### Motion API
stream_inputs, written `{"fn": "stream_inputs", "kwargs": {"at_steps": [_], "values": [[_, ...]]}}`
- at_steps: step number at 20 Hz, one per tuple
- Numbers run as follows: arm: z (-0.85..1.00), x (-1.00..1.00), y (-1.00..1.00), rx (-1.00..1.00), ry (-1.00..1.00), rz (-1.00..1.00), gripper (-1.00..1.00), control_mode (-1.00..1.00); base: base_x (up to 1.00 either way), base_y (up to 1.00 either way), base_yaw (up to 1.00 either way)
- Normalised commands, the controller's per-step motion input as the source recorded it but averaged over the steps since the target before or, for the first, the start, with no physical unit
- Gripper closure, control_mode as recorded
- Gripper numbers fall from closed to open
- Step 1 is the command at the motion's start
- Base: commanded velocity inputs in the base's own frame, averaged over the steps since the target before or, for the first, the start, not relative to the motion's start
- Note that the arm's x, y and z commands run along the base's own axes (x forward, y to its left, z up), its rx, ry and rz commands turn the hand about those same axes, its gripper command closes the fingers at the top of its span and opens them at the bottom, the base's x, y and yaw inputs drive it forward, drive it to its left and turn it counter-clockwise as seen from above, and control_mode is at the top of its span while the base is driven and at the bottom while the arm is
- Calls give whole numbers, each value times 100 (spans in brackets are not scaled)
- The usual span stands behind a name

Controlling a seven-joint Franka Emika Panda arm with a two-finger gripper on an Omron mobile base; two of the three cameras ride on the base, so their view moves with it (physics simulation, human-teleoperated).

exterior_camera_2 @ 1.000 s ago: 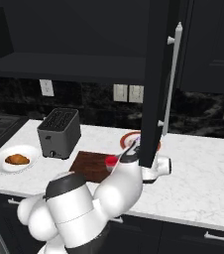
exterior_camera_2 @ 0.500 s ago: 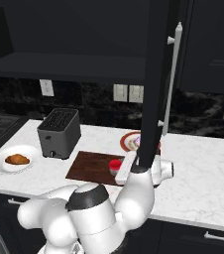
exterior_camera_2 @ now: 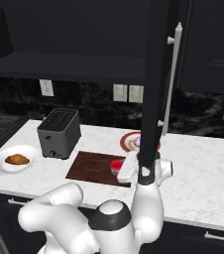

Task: From the different types of pastries on the counter, select a croissant and place it on the cutting board. Then retrieve a jar of jam from the cabinet and place it alongside the croissant on the cutting board.

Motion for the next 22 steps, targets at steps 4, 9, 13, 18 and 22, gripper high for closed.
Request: {"fn": "stream_inputs", "kwargs": {"at_steps": [4,9,13,18,22], "values": [[-49,19,-9,0,0,1,100,-100,0,0,0],[-63,1,-8,0,-1,2,-100,-100,0,0,0],[-47,0,0,0,0,0,-100,-100,0,0,0],[-18,3,0,0,1,0,-100,-100,0,0,0],[15,11,-6,7,11,2,-100,-100,0,0,0]]}}
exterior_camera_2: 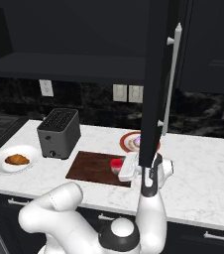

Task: From the different types of pastries on the counter, select a croissant and place it on the cutting board. Then retrieve a jar of jam from the cabinet and place it alongside the croissant on the cutting board.

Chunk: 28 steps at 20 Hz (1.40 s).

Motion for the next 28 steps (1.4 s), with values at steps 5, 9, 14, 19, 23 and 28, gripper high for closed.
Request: {"fn": "stream_inputs", "kwargs": {"at_steps": [5,9,14,19,23,28], "values": [[7,6,-53,14,7,15,-100,-100,0,0,0],[0,0,-53,10,1,16,-100,-100,0,0,0],[0,12,-39,8,0,13,-100,-100,0,0,0],[35,15,-4,7,1,7,-100,-100,0,0,0],[69,-15,15,4,0,8,-100,-100,0,0,0],[63,-54,5,0,-12,4,-100,-100,0,0,0]]}}
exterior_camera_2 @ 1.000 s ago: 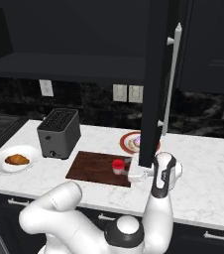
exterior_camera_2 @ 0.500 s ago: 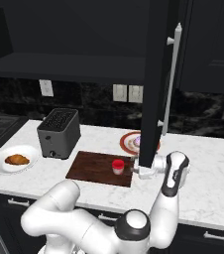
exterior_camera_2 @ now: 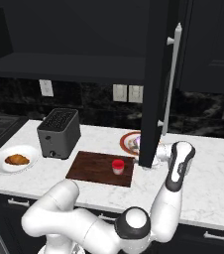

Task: From the different types of pastries on the counter, select a croissant and place it on the cutting board. Then retrieve a jar of jam from the cabinet and place it alongside the croissant on the cutting board.

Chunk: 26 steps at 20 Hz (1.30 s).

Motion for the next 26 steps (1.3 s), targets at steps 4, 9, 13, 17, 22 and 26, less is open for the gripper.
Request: {"fn": "stream_inputs", "kwargs": {"at_steps": [4,9,13,17,22,26], "values": [[28,-36,22,-2,-11,4,-100,-100,0,0,0],[20,-27,56,-6,-9,0,-100,-100,0,0,0],[31,-32,27,-1,-9,5,-100,-100,0,0,0],[40,-36,6,0,-14,10,-100,-100,0,0,0],[46,-32,25,-2,-19,4,-100,-100,0,0,0],[29,-6,67,-11,-9,0,-100,-100,0,0,0]]}}
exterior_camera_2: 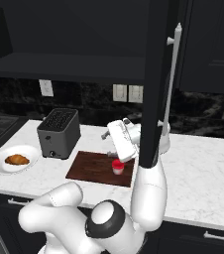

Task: From the different types of pastries on the counter, select a croissant and place it on the cutting board. Then retrieve a jar of jam from the cabinet and place it alongside the croissant on the cutting board.

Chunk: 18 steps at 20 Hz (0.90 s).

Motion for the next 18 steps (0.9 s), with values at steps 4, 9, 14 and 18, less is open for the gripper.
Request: {"fn": "stream_inputs", "kwargs": {"at_steps": [4,9,14,18], "values": [[20,-4,69,-12,-5,0,-100,-100,0,0,0],[27,-16,57,-11,-11,0,-100,-100,0,0,0],[29,-29,49,-10,-14,0,-100,-100,0,0,0],[34,-35,41,-8,-18,0,-100,-100,0,0,0]]}}
